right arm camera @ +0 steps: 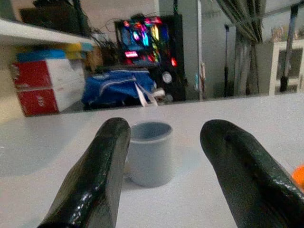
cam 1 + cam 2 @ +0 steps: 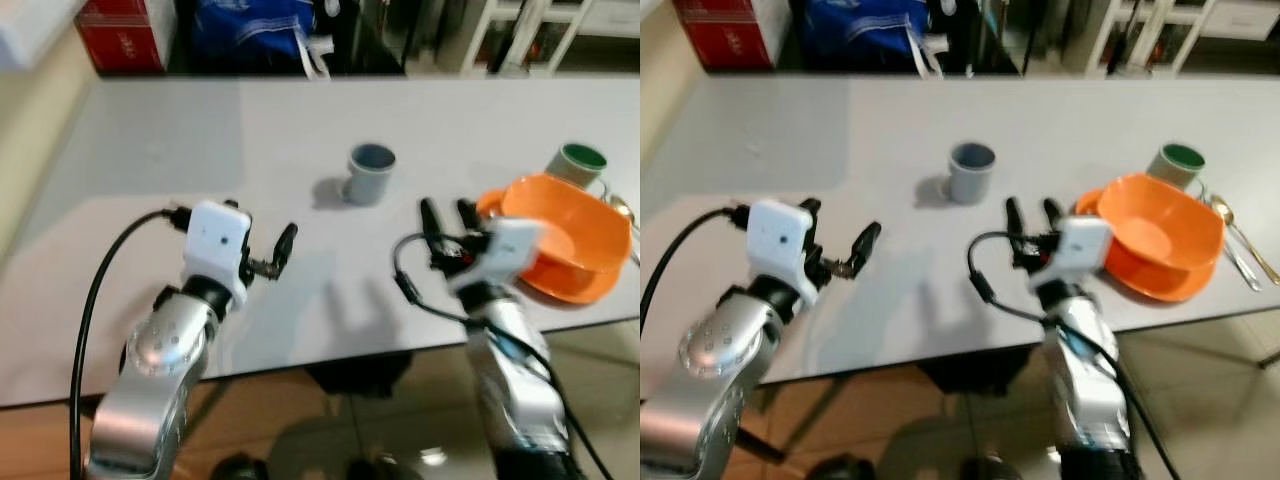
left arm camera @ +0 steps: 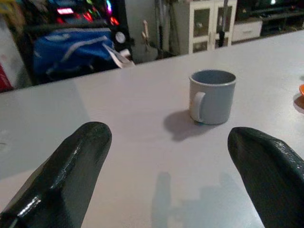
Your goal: Setting the table
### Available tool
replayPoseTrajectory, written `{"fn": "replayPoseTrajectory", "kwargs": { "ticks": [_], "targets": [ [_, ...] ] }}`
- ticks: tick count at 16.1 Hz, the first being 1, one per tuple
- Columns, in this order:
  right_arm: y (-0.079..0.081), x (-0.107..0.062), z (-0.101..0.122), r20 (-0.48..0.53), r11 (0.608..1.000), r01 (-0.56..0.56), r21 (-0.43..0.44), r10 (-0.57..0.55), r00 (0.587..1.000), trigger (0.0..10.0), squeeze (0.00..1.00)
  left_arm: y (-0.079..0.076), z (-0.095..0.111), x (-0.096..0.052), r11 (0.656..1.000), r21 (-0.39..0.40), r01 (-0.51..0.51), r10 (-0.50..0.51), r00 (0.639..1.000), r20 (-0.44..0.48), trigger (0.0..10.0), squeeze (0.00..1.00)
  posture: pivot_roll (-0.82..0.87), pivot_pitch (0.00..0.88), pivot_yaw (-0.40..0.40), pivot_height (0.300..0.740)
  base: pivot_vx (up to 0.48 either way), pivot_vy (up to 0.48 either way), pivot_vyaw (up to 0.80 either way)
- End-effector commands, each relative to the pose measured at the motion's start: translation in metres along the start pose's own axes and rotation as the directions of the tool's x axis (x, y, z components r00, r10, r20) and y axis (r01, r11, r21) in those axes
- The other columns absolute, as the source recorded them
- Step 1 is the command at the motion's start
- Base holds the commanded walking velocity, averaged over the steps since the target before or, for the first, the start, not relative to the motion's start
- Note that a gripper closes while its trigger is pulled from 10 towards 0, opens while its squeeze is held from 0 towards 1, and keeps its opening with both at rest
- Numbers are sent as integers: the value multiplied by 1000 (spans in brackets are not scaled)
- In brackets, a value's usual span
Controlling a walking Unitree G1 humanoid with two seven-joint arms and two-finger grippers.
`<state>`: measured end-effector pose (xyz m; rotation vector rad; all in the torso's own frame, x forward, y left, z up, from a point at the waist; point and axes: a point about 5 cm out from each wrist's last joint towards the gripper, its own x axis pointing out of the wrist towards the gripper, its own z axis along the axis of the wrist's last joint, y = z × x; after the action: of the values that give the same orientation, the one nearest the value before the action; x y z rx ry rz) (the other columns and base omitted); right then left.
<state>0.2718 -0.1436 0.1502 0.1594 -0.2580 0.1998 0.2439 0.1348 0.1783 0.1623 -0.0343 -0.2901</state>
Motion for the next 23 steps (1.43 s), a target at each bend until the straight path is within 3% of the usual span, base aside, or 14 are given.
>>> {"fn": "replayPoseTrajectory", "kwargs": {
  "ticks": [1,5,9,11,14,17,18,19,20,23],
  "targets": [
    [14,-2,-2,-38,999,-52,-12,52,998,10000,0,-2,-2,-4,999,34,-17,17,1000,-1,10000,0,2,0,-31,740,0,480,0],
    [24,-14,-1,-116,982,-170,-79,160,980,10000,0,-3,-4,-16,997,70,-40,41,999,-11,10000,0,36,0,-59,740,0,480,400],
    [20,-20,-5,-167,978,-192,-78,177,970,10000,0,-3,-3,-15,995,78,-54,53,999,8,10000,0,35,0,-56,740,0,480,800],
    [17,-19,-5,-175,990,-141,-17,136,975,10000,0,-6,0,-9,992,116,-39,37,999,20,10000,0,42,0,-59,740,0,480,400],
    [16,-15,-3,-178,991,-129,-22,123,976,10000,0,-2,12,2,994,97,-54,49,997,58,10000,0,39,0,-51,740,0,480,0],
    [7,-15,-8,-203,1000,-15,9,17,979,10000,0,-1,10,5,997,50,-50,49,998,28,10000,0,47,16,-22,740,0,480,0],
    [7,-13,-8,-201,1000,-3,16,6,980,10000,0,-2,9,5,999,35,-41,40,999,25,10000,122,38,24,-16,740,0,480,0],
    [9,-10,-3,-186,1000,-9,20,12,983,10000,0,-3,9,6,999,1,-37,37,999,21,10000,1000,35,31,-16,740,0,480,-800],
    [12,-7,1,-176,999,-28,18,30,984,10000,1000,-2,10,8,999,-18,-42,43,999,21,10000,1000,35,38,-21,740,0,480,0],
    [16,-2,3,-174,999,-49,21,52,983,10000,1000,1,14,10,998,-12,-64,64,997,33,10000,1000,33,44,-31,740,0,480,-267]
  ]
}}
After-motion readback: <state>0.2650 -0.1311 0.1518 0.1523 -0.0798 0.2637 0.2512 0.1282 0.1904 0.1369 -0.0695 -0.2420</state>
